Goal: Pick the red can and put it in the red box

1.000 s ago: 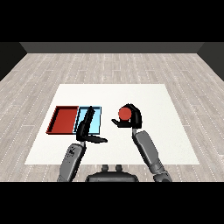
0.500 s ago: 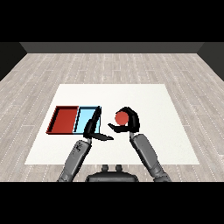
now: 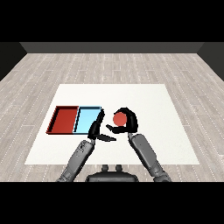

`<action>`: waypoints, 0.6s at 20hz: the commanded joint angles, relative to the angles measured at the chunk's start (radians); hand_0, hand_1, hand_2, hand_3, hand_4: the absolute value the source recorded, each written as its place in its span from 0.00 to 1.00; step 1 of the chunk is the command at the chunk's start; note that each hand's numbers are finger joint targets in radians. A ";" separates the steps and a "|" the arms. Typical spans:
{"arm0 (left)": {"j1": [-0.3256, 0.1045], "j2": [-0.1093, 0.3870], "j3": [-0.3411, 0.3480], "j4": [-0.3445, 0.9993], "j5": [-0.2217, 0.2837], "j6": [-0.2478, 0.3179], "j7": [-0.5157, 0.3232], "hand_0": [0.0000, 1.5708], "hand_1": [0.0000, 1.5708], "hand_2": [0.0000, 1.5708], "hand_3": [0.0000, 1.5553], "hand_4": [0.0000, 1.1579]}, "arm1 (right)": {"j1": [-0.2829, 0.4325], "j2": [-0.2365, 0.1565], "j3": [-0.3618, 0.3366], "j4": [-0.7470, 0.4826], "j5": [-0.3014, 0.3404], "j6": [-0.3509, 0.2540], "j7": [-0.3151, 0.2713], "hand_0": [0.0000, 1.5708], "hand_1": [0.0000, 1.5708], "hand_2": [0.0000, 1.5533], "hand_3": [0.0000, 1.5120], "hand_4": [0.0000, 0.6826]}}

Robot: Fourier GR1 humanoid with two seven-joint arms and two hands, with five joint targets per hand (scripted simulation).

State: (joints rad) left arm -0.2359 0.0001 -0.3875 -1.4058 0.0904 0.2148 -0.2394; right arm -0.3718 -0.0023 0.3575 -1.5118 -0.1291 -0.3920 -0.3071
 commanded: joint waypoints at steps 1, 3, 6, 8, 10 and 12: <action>0.002 0.000 -0.029 0.004 0.003 0.024 0.016 0.00 0.00 0.00 0.00 0.00 | -0.015 0.002 0.011 0.017 0.001 -0.011 -0.006 0.93 0.93 0.92 0.92 0.96; -0.088 0.000 0.014 0.102 0.079 0.006 -0.014 0.00 0.00 0.00 0.00 0.00 | 0.009 0.002 -0.022 -0.045 0.038 0.048 0.041 0.93 0.93 0.92 0.92 0.97; -0.051 0.000 -0.079 0.088 0.084 0.058 -0.035 0.00 0.00 0.00 0.00 0.00 | 0.055 0.002 0.095 -0.071 0.007 -0.039 -0.001 0.94 0.94 0.92 0.92 0.97; -0.025 0.000 -0.100 -0.001 0.075 0.070 0.022 0.00 0.00 0.00 0.00 0.00 | -0.050 0.002 -0.001 0.025 -0.011 0.009 0.004 0.94 0.94 0.93 0.92 0.99; -0.089 0.000 -0.057 0.163 0.130 0.028 -0.082 0.00 0.00 0.00 0.00 0.00 | -0.005 0.002 0.152 0.021 -0.058 -0.130 -0.071 0.93 0.93 0.93 0.92 0.98; -0.124 0.000 -0.082 0.170 0.156 0.082 -0.073 0.00 0.00 0.00 0.00 0.00 | 0.052 0.002 0.117 -0.090 -0.022 -0.051 0.006 0.92 0.92 0.92 0.92 0.96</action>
State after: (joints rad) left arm -0.3032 0.0000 -0.4678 -1.2995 0.1964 0.2768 -0.2881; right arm -0.3556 -0.0028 0.4407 -1.5526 -0.1470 -0.4363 -0.3116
